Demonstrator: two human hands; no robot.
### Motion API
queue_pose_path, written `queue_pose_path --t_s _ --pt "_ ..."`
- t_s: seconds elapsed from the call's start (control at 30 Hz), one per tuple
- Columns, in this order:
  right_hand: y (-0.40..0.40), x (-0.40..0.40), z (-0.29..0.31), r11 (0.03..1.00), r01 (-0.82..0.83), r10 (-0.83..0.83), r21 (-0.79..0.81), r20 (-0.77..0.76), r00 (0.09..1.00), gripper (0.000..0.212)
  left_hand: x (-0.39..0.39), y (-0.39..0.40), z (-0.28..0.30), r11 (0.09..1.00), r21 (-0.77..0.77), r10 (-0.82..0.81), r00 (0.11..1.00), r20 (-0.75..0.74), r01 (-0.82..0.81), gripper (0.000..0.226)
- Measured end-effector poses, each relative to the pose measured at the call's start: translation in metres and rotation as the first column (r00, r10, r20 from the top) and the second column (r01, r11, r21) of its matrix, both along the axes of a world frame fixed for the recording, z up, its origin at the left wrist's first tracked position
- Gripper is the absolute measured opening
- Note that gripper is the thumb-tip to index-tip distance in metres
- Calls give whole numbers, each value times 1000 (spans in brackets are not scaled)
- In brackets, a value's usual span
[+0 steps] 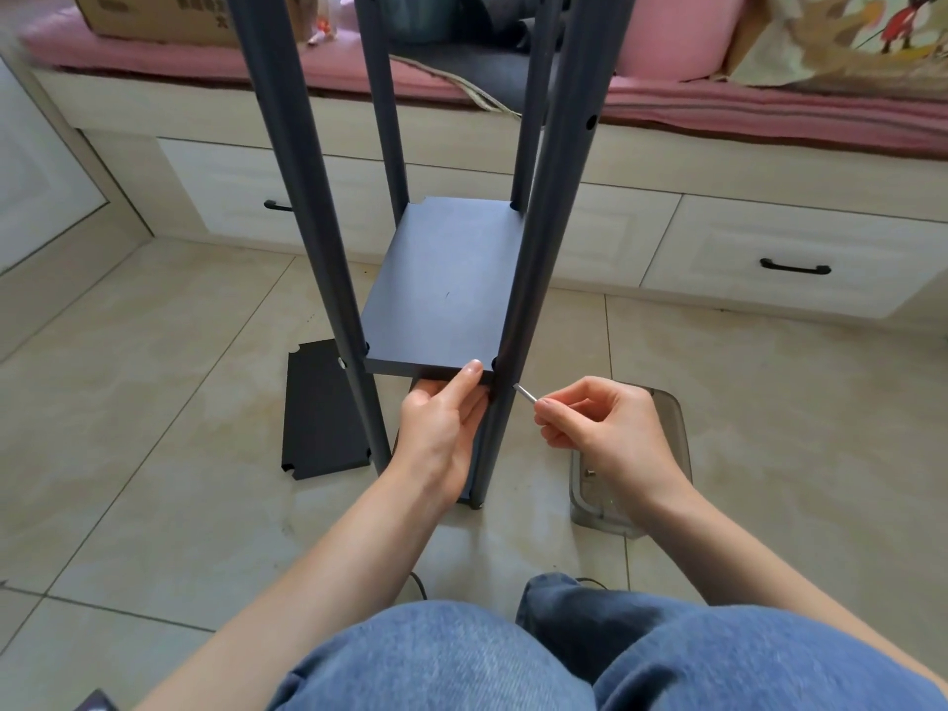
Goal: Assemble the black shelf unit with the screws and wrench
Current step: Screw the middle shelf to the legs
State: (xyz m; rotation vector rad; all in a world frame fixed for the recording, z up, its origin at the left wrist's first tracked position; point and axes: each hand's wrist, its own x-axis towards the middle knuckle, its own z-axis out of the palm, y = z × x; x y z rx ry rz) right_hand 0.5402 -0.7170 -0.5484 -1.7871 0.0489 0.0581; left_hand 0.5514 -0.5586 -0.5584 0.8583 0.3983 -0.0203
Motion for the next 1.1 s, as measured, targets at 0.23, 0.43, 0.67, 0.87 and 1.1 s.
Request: queue_pose_path --t_s 0.23,0.43,0.67,0.87,1.1 --pt "5 1 -3 1000 7 -7 -4 14 1000 5 0 1 -1 1000 -7 -11 1000 6 11 7" --pt "7 1 -5 1000 24 -23 -13 40 999 5 1 2 -2 1000 3 -16 1000 10 16 7" --pt "9 3 -4 999 24 -21 -34 63 998 6 2 1 -2 1000 -1 -10 1000 1 10 5" --pt "11 6 -4 998 29 -23 -63 104 994 7 1 0 1 1000 10 -9 1000 7 9 8" --pt "15 10 -5 997 34 -24 -73 127 992 8 1 -1 4 1000 3 7 1000 13 -7 18"
